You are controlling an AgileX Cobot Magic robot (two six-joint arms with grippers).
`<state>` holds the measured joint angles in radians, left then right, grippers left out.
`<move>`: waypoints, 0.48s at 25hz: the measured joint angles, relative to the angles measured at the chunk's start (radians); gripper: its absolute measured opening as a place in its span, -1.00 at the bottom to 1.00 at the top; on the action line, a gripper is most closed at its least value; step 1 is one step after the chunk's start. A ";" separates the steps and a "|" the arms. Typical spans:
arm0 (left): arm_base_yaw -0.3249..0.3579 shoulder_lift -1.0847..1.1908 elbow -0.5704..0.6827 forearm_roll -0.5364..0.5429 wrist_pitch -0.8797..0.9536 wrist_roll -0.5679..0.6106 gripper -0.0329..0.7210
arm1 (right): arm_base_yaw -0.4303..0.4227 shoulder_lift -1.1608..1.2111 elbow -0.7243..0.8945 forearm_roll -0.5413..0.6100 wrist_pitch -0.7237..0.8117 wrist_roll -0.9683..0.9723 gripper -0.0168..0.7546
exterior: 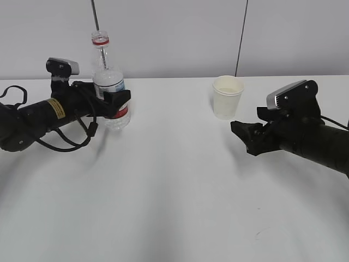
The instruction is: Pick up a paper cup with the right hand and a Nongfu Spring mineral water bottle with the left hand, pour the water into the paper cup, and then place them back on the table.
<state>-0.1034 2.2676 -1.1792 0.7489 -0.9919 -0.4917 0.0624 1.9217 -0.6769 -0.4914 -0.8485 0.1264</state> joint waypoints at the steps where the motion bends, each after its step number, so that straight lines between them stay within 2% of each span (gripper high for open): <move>1: 0.000 0.000 -0.001 -0.002 0.005 0.000 0.60 | 0.000 0.000 0.000 -0.002 0.000 0.000 0.58; 5: 0.000 0.000 -0.001 0.004 0.034 0.000 0.72 | 0.000 0.000 0.000 -0.006 0.000 0.002 0.58; 12: 0.000 -0.007 0.044 0.030 0.044 0.000 0.75 | 0.000 0.000 0.000 -0.006 -0.005 0.002 0.58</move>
<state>-0.1034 2.2605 -1.1353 0.7789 -0.9483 -0.4917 0.0624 1.9217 -0.6769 -0.4977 -0.8531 0.1282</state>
